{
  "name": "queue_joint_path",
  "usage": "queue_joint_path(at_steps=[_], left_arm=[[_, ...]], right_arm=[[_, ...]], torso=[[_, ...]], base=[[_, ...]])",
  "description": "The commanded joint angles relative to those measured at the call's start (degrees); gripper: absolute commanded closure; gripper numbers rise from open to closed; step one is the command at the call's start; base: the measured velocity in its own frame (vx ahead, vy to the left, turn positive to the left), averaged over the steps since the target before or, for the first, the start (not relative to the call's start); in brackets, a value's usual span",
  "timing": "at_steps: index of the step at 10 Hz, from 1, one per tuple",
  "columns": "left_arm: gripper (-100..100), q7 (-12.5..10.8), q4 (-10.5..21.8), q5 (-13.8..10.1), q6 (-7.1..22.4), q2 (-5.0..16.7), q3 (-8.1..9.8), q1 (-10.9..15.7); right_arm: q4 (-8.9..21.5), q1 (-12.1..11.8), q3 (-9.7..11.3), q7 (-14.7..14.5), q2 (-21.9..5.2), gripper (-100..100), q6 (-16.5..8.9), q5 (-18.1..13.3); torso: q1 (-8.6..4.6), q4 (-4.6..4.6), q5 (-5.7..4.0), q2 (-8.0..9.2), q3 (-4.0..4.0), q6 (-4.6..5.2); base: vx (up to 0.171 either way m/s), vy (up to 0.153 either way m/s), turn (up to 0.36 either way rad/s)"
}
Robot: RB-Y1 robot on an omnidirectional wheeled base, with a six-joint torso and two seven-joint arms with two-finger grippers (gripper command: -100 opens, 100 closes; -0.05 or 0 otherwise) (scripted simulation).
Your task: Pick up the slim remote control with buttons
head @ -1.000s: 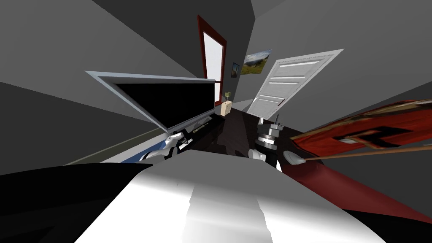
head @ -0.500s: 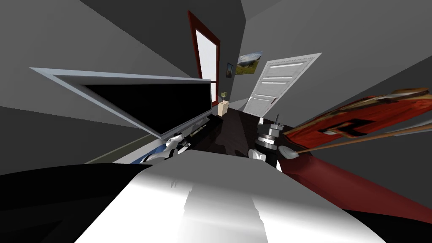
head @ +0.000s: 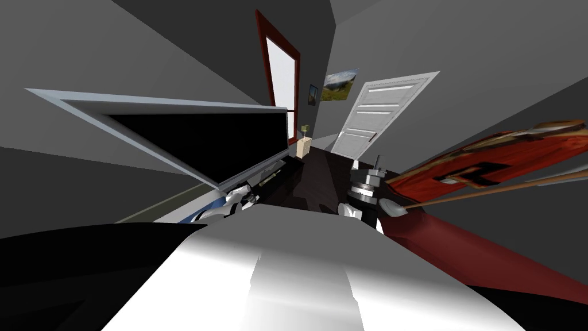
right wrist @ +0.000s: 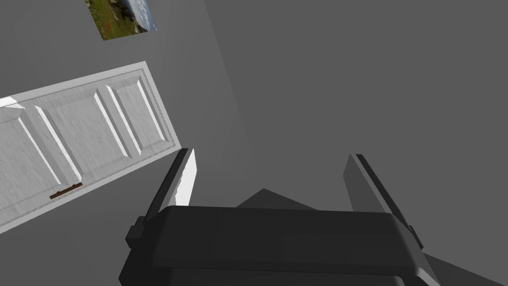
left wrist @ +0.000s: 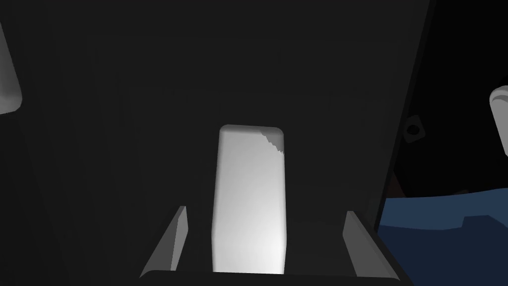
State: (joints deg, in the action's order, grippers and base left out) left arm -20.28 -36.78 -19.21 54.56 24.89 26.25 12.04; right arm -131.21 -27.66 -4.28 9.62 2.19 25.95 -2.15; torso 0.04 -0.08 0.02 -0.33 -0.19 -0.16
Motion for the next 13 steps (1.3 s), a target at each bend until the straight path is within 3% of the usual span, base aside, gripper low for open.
queue_joint_path(at_steps=[1,13], left_arm=[[-100,-0.15,0.30,0.09,0.32,-0.23,-0.08,-0.24],[-100,-0.20,0.56,0.12,0.53,-0.42,-0.13,-0.55]], right_arm=[[0.00,0.00,0.00,0.00,0.00,0,0.00,0.00],[0.00,0.00,0.00,0.00,0.00,0,0.00,0.00]], torso=[[0.00,0.00,0.00,0.00,0.00,0.00],[0.01,0.01,-0.01,0.01,0.01,0.00]], base=[[0.002,0.010,0.032],[0.002,0.005,0.006]])
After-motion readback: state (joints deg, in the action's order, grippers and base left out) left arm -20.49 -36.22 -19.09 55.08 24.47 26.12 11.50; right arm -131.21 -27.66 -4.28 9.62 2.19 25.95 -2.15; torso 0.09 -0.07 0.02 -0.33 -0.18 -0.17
